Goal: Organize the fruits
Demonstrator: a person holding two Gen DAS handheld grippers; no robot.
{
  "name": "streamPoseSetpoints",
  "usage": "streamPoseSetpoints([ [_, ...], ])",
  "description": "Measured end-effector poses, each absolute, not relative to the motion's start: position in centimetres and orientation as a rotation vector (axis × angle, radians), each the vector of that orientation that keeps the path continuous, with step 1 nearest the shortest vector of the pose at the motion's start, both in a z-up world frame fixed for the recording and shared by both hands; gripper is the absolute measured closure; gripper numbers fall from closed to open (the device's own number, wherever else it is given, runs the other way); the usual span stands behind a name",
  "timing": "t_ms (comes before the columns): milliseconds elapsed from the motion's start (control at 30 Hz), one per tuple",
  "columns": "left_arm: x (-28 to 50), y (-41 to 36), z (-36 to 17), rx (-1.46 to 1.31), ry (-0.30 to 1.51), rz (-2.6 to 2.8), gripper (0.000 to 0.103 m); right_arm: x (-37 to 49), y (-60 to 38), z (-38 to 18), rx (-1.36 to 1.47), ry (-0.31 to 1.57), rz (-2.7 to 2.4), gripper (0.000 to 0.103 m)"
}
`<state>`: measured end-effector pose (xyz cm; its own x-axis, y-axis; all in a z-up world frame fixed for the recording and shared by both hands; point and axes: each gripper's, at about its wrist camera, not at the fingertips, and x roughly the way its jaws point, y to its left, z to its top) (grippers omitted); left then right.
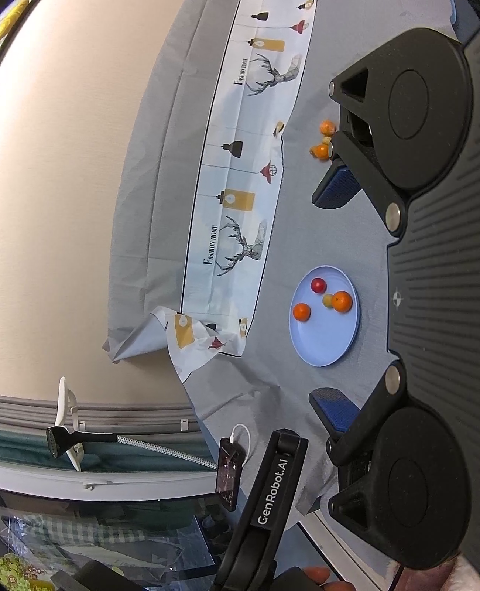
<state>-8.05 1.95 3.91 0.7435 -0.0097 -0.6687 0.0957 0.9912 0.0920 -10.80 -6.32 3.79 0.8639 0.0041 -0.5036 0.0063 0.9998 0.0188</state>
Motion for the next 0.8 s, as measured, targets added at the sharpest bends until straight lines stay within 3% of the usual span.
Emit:
streamPoseSetpoints([
  [433, -2.5, -0.3, 0.2, 0.190, 0.883, -0.066, 0.000, -7.2, -9.6, 0.1, 0.130, 0.634, -0.032, 0.001],
  [800, 6.4, -8.9, -2.9, 0.286, 0.945, -0.170, 0.000, -3.5, -17.5, -6.5, 0.313, 0.738, -0.267, 0.001],
])
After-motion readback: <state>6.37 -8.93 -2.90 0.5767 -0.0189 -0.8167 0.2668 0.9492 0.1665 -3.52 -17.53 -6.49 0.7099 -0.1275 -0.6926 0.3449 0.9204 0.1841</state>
